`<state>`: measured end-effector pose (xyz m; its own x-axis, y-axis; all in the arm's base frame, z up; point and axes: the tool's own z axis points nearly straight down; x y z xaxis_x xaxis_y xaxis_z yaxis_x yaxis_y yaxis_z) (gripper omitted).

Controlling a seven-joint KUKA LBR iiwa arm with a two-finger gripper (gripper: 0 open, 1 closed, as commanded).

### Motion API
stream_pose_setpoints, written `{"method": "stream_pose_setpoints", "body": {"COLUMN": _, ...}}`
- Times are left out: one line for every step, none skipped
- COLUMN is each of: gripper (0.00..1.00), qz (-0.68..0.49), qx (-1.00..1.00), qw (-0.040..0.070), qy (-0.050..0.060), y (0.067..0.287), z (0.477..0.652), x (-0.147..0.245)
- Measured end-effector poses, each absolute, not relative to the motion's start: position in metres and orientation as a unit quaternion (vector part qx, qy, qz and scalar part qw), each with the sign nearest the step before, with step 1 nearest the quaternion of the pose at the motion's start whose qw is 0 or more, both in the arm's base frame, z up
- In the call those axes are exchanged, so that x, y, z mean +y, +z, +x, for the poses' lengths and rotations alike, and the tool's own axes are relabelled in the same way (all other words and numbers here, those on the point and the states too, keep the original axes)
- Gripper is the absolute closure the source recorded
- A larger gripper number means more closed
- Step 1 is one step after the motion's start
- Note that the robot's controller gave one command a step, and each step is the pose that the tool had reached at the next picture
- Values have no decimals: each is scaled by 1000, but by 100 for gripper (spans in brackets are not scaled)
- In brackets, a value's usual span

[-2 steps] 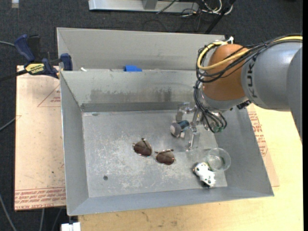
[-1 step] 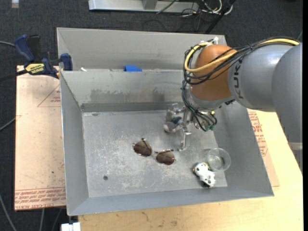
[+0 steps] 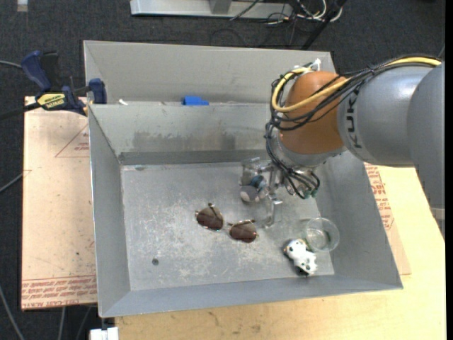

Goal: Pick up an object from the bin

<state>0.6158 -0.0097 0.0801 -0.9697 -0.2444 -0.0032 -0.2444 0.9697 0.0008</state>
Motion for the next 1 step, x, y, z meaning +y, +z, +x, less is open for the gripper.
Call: {"method": "stream_pose_setpoints", "body": {"gripper": 0, "qz": -154, "qx": 988, "qw": 2, "qy": 0, "y": 75, "z": 631, "x": 25}}
